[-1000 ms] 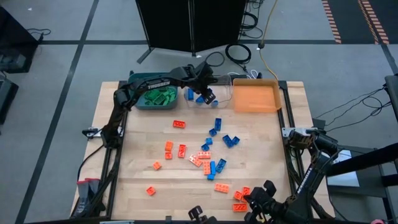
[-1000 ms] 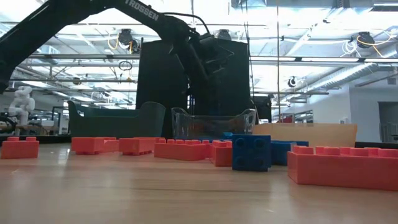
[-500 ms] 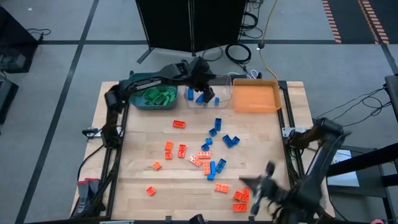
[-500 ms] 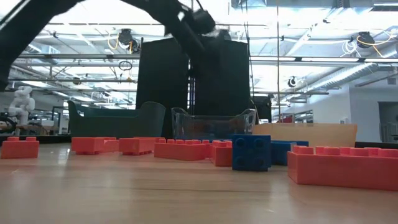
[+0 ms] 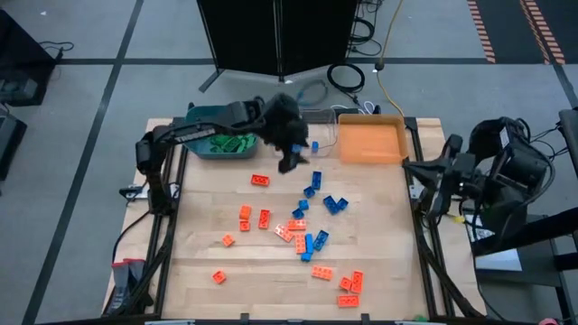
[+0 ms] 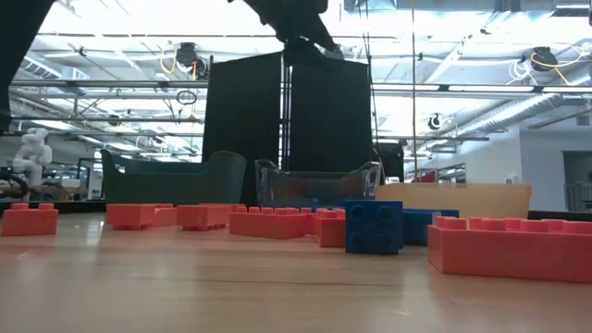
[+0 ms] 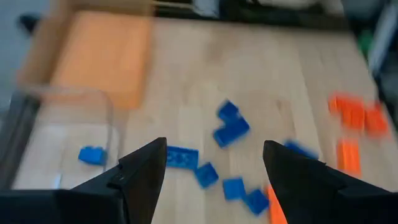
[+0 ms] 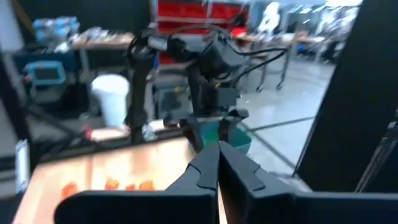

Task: Sort blocks
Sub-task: Put the blue game piece into the transparent bin

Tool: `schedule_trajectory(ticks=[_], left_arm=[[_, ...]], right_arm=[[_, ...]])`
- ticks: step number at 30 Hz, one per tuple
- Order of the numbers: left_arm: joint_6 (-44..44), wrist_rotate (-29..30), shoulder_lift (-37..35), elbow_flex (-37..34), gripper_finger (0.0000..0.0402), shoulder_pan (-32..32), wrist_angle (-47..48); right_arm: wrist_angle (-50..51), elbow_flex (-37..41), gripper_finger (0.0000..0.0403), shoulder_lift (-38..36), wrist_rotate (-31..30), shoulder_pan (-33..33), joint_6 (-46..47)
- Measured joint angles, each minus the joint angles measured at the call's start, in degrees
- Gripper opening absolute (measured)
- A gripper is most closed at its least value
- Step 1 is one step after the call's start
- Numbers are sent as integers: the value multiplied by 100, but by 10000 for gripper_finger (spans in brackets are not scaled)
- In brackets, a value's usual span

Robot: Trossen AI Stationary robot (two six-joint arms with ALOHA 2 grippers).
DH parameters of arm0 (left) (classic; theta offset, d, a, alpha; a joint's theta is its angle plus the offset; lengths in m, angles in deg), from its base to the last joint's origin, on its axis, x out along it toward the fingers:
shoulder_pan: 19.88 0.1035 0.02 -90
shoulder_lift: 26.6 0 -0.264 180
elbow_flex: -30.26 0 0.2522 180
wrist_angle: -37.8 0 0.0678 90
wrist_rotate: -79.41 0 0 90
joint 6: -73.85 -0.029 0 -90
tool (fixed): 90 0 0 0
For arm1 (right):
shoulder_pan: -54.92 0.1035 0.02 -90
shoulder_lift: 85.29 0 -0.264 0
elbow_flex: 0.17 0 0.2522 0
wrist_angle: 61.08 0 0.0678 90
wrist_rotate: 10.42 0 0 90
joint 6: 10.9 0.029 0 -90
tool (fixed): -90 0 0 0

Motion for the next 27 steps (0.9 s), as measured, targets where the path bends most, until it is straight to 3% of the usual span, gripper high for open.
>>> schedule_trajectory(ticks=[4,8,17,27], left_arm=[[-1163,-4,220,-7,271,-447,289],[-1823,78,591,-7,271,-827,-163],[-1861,402,1870,0,271,-1167,-1784],[-1762,490,2870,-7,271,-1198,-2371]], right_arm=[[304,7,0,-24,480,0,417],[617,7,0,81,748,0,1044],[777,9,0,451,1560,2,1098],[935,9,0,550,2568,2,1111]])
